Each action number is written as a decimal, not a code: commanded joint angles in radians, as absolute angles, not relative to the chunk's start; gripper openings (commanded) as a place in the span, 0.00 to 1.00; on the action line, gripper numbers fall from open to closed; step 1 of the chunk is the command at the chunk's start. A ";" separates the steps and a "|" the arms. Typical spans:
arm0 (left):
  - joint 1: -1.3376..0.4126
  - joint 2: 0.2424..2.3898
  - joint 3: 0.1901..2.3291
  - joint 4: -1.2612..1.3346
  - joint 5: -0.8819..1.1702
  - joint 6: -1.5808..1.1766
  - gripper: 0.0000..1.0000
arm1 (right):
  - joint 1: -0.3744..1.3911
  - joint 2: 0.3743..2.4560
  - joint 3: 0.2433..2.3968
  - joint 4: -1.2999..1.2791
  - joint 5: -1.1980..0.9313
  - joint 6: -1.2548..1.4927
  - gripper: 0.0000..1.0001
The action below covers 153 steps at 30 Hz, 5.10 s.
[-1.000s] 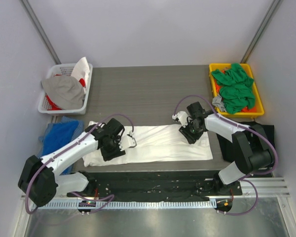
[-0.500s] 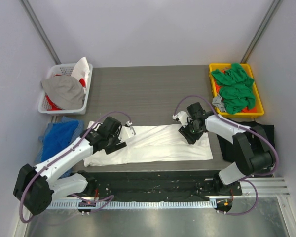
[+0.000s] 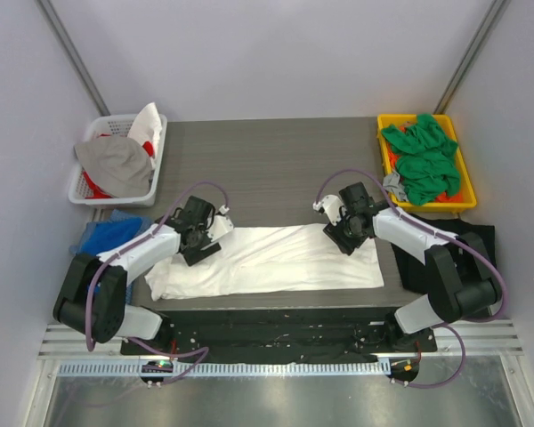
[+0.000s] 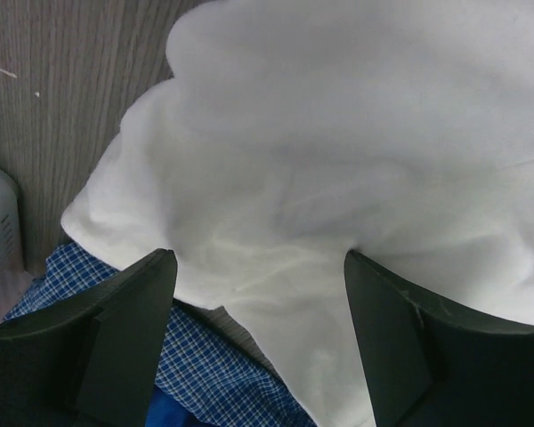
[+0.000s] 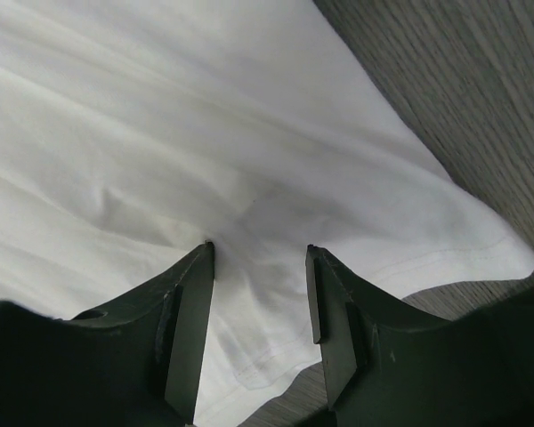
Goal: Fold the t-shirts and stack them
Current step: Fold the other side of the tshirt into a rectangle, then rotate the tshirt 90 degrees
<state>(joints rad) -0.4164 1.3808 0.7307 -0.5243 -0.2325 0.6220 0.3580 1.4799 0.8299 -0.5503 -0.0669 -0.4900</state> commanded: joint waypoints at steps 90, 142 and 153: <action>-0.371 2.603 2.318 -0.638 -0.400 0.561 0.87 | 0.446 1.519 0.859 -0.591 -0.123 -0.520 0.54; -0.497 2.813 2.485 -0.135 -0.359 0.765 0.96 | 1.052 1.789 1.137 -0.477 -0.140 -0.383 0.54; -0.523 2.849 2.520 -0.063 -0.376 0.779 1.00 | 1.058 1.875 1.236 -0.453 -0.101 -0.423 0.54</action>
